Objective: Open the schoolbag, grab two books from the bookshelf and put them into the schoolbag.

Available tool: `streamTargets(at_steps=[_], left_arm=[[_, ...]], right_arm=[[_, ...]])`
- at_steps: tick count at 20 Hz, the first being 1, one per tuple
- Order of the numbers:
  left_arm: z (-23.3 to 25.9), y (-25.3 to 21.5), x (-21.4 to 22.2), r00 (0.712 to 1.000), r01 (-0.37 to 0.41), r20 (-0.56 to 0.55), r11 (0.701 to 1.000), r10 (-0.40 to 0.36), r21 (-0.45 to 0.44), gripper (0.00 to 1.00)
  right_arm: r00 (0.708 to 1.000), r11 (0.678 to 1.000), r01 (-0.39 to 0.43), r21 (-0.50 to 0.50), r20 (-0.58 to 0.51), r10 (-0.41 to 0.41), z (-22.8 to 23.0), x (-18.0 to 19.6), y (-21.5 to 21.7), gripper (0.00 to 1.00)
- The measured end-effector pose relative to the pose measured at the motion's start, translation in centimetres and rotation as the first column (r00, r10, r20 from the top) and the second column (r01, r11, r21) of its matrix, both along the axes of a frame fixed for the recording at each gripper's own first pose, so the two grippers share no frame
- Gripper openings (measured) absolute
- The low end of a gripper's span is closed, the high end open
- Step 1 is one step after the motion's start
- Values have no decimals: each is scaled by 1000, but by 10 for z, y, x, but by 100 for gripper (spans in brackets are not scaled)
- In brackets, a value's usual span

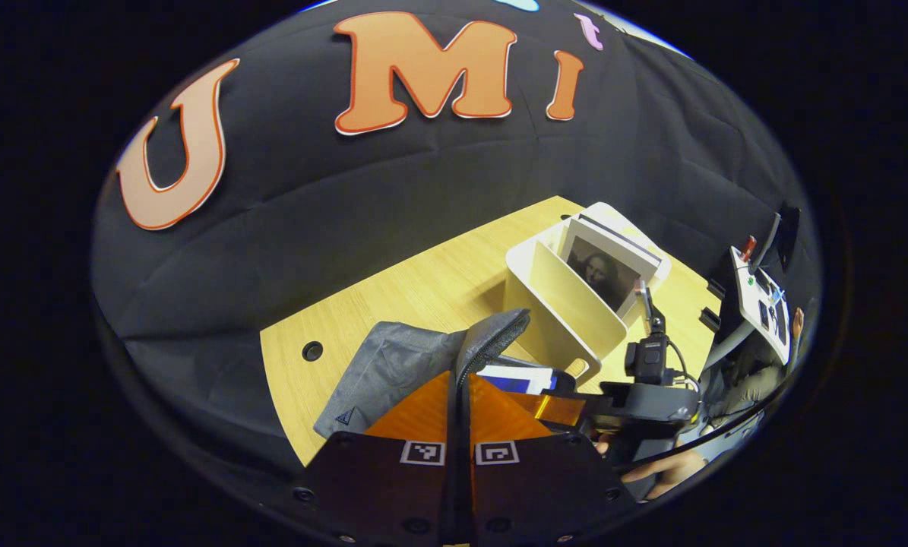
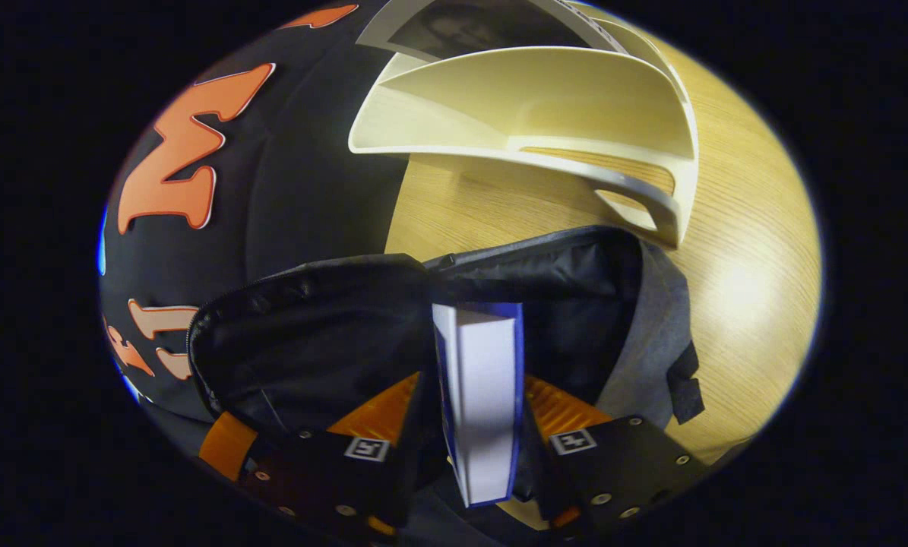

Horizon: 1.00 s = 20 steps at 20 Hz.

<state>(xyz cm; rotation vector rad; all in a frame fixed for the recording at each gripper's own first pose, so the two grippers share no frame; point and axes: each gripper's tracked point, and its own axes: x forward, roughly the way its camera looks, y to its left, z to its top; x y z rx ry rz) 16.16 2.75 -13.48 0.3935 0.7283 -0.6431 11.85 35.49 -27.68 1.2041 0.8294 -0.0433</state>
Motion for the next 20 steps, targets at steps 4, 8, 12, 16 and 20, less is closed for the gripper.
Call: streamTargets(at_steps=[4, 8, 12, 16, 20], left_arm=[[1, 6, 0, 999, -21, -29, 999, 20, -43, 1], [1, 6, -1, 999, -18, -29, 999, 17, -50, 1], [0, 9, -3, 1000, -14, -27, 999, 12, -51, 0], [-1, 10, -5, 999, -13, -32, 998, 12, -56, 0], [-5, 11, -8, 999, -10, -32, 999, 8, -50, 0]], right_arm=[[999, 999, -44, -11, -19, 44, 12, -18, -12, 98], [998, 998, -65, 9, 10, 64, 32, -35, -27, 99], [997, 997, -67, -29, 39, 68, 46, -56, -61, 98], [992, 983, -100, -155, 63, 111, 56, -85, -101, 99], [980, 908, -169, -384, 31, 196, 68, -117, -156, 98]])
